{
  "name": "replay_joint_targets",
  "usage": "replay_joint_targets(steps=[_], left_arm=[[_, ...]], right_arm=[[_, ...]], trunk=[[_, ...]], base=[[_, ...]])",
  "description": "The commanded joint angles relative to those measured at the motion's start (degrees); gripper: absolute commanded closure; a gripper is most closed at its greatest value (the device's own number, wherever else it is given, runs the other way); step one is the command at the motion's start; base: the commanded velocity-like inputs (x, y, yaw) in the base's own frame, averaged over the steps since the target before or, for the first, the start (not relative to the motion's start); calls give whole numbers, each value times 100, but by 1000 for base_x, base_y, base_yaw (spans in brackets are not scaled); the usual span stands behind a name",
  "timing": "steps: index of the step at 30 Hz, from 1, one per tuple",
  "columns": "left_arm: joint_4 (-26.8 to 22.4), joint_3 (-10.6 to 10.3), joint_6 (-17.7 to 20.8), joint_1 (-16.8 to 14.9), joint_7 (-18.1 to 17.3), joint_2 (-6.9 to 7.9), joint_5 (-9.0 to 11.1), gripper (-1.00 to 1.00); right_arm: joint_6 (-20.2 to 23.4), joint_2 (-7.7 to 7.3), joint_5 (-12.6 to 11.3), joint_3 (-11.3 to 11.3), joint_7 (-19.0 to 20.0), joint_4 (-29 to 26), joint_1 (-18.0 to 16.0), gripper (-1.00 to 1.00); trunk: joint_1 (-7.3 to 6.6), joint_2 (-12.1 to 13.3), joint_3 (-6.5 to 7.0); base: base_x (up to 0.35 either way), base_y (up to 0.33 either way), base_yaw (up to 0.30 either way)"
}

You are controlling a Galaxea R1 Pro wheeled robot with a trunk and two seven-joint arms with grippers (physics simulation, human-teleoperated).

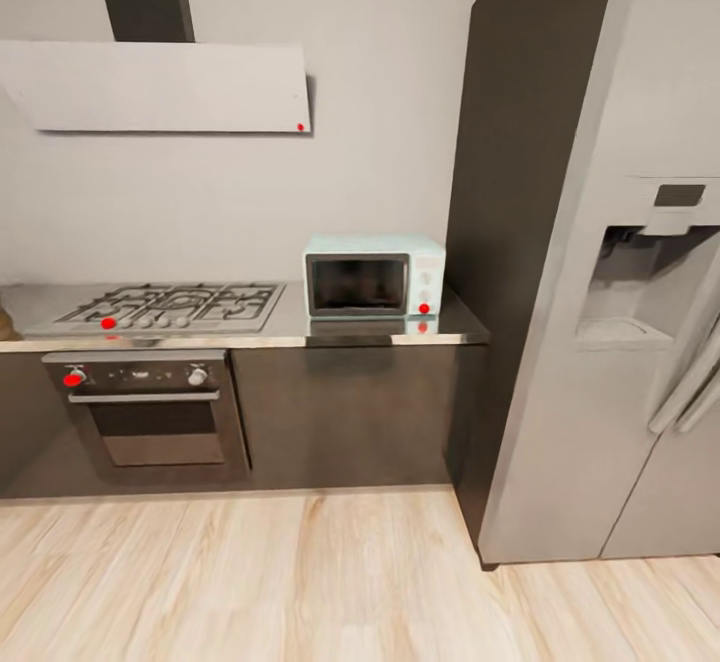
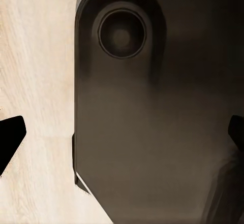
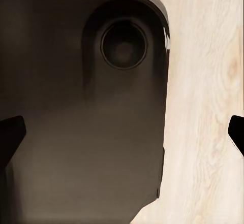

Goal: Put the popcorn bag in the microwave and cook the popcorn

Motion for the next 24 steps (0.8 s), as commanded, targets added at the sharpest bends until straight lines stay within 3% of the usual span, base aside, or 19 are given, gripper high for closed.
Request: replay_joint_targets(steps=[1, 24], left_arm=[[-2, 0, -4, -1, 5, 0, 40, -100], [-2, 0, -11, 1, 5, -8, 35, -100]], right_arm=[[-28, 0, 2, 3, -1, 5, -1, -100], [-42, -1, 19, -18, -1, 5, 0, -100]], trunk=[[3, -2, -4], [3, -2, -4]], base=[[319, 0, 0], [319, 1, 42]])
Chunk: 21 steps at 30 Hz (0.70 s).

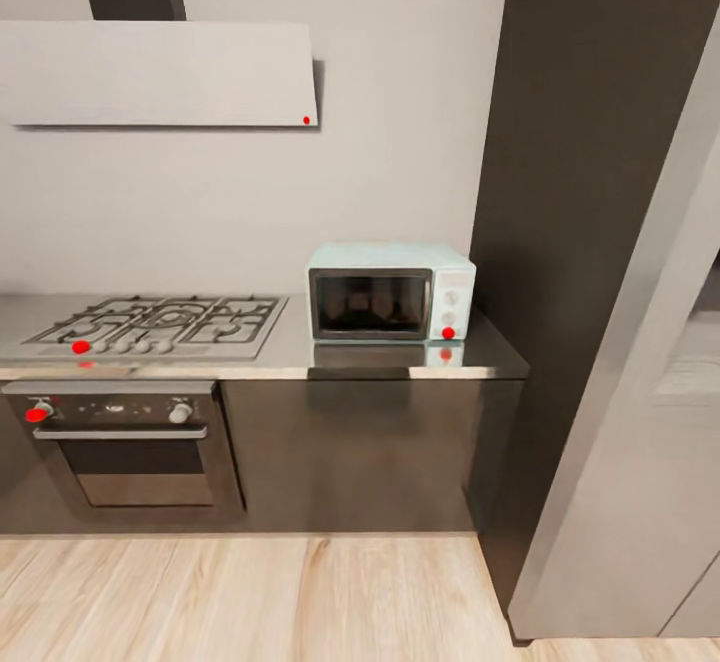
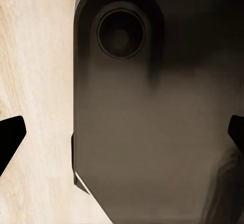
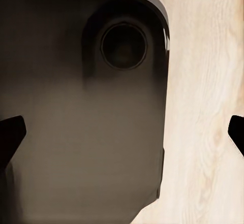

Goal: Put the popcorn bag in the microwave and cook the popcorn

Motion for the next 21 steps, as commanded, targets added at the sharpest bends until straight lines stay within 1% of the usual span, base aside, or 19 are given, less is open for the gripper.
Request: replay_joint_targets(steps=[1, 7, 16, 21], left_arm=[[-3, 0, -5, -1, 5, 0, 37, -100], [-3, 0, -12, 0, 5, 2, 36, -100], [-3, 0, -14, -2, 5, -2, 36, -100], [-3, 0, -14, -3, 5, -2, 36, -100]], right_arm=[[-25, 0, 2, -2, -1, 5, -1, -100], [-25, 0, 6, 4, -1, 5, -3, -100], [-18, 0, 1, 12, -1, 5, -1, -100], [-24, 0, 6, 22, 3, 5, -1, -100]], trunk=[[3, -2, -4], [3, -2, -4], [3, -2, -4], [3, -2, -4]], base=[[319, 52, 0], [319, 107, 0], [319, 170, 0], [319, 57, 0]])
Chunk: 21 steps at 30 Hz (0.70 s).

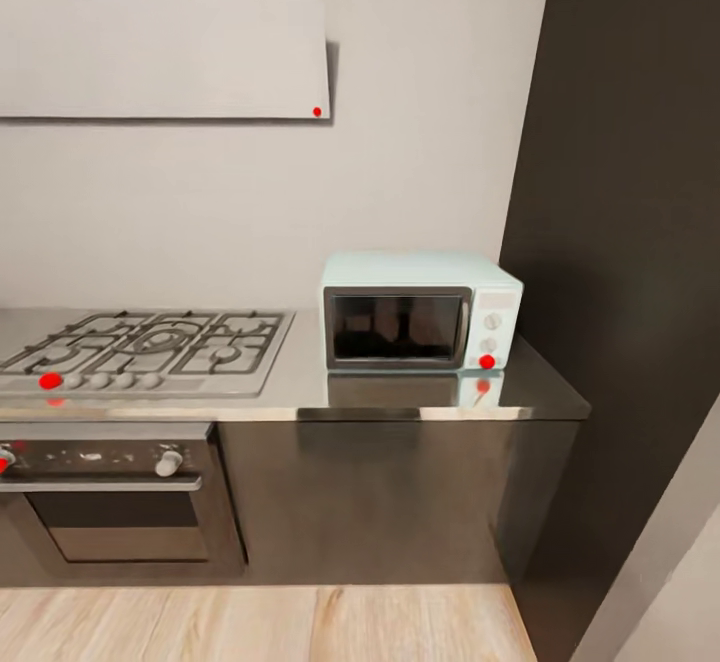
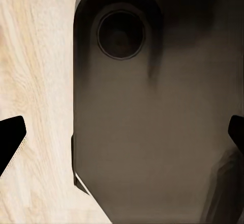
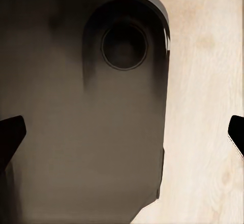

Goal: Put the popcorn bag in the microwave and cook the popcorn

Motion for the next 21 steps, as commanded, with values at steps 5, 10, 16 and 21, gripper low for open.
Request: replay_joint_targets(steps=[5, 10, 16, 21], left_arm=[[-2, 0, -6, -1, 5, 0, 39, -100], [-2, 8, -15, 2, 5, -9, 38, -100], [-2, 6, -15, 5, 5, -1, 39, -100], [-2, 9, -15, 5, 5, 0, 39, -100]], right_arm=[[-25, -8, 1, 2, -4, 5, -2, -100], [23, 29, 15, 10, -17, 49, -132, -100], [-52, 31, 38, 20, -21, -40, -66, -100], [-39, 24, 49, 15, 34, -115, -12, -100]], trunk=[[3, -2, -4], [3, -2, -4], [3, -2, -4], [3, -2, -4]], base=[[319, 4, 0], [64, 0, 0], [0, 0, 0], [0, 0, 0]])
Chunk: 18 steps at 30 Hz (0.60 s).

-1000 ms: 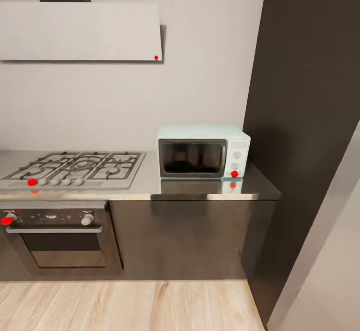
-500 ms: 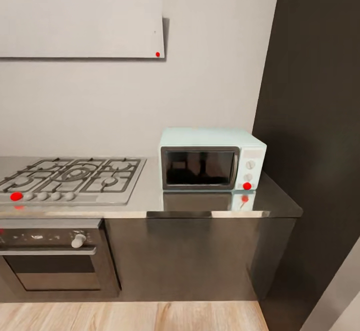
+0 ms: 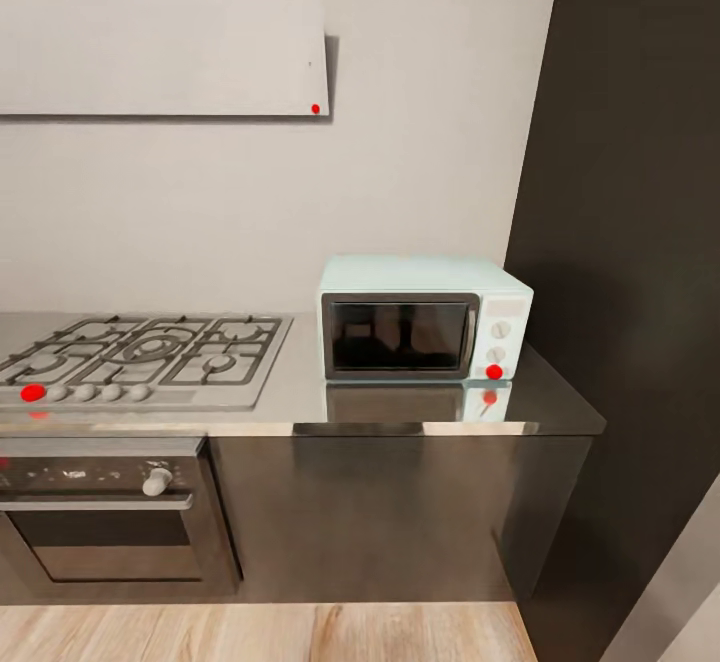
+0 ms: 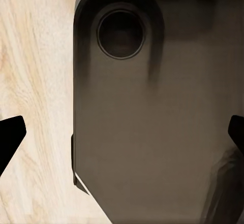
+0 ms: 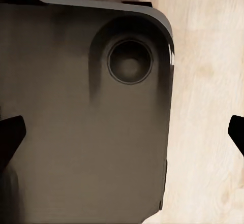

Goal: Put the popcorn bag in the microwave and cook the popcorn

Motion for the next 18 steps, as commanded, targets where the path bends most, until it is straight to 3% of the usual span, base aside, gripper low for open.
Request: replay_joint_targets(steps=[1, 9, 10, 11, 12, 14, 18], left_arm=[[-3, 1, -7, 0, 5, 0, 39, -100], [-3, 1, -7, 0, 5, 0, 39, -100], [-3, 1, -7, 0, 5, 0, 39, -100], [-3, 1, -7, 0, 5, 0, 39, -100], [-3, -1, -7, 0, 5, 0, 39, -100], [-3, 1, -7, 0, 5, 0, 39, -100], [-3, 1, -7, 0, 5, 0, 39, -100]], right_arm=[[15, -3, 13, 8, 6, -33, 0, -100], [271, -10, 16, 9, 9, -291, 1, -100], [2849, -14, 16, 9, 5, -3477, 1, -100], [3130, -15, 16, 7, 3, -3792, 1, -100], [3670, -15, 16, 8, 1, -4443, 1, -100], [4899, -6, 16, 3, -1, -6233, 1, -100], [5698, 2, 12, -6, -7, -7535, 1, -100]], trunk=[[0, -3, -5], [0, -3, -5], [0, -3, -5], [0, -3, -5], [0, -3, -5], [0, -3, -5], [0, -3, -5]], base=[[0, 0, 0], [0, 0, 0], [0, 0, 0], [0, 0, 0], [0, 0, 0], [0, 0, 0], [0, 0, 0]])
